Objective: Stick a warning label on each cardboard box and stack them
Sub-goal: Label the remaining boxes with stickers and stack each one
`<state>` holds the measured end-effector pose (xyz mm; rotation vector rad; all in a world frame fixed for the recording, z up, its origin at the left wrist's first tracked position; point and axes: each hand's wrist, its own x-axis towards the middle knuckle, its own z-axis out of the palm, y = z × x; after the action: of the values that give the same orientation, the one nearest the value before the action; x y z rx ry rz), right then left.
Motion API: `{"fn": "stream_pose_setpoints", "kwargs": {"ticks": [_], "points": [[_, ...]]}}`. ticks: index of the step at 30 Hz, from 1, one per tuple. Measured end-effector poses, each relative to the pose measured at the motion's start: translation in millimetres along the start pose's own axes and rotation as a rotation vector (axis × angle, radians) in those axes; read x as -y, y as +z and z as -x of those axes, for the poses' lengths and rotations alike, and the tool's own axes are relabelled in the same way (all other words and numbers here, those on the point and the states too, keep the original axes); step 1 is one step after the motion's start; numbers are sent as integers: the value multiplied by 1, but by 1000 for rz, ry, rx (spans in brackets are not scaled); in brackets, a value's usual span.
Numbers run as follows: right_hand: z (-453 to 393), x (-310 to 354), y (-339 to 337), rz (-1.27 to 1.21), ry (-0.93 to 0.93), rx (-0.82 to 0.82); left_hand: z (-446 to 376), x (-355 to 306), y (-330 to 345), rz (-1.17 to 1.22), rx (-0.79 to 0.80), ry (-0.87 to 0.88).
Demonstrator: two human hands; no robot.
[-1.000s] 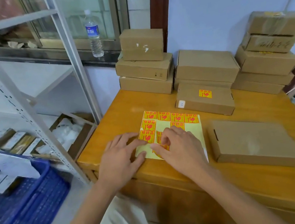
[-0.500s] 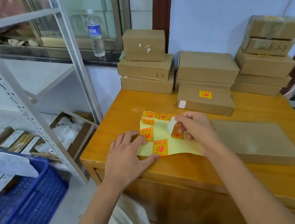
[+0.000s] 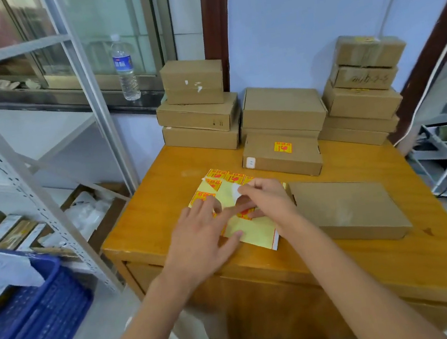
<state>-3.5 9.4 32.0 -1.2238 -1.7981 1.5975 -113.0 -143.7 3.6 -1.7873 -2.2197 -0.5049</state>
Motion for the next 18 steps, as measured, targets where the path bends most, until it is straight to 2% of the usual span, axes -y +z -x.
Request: {"fn": "stream_pose_setpoints", "kwargs": {"ticks": [4,8,18], "points": [[-12,-2,6,256,-50,43,-2,-19,17,-92,122,-44],[-25,5,12,542,-132,59,-2,-18,23,-94,137,-108],[-61,52,26,753,-29,349,-4,-17,26,-60,152,-133]]}}
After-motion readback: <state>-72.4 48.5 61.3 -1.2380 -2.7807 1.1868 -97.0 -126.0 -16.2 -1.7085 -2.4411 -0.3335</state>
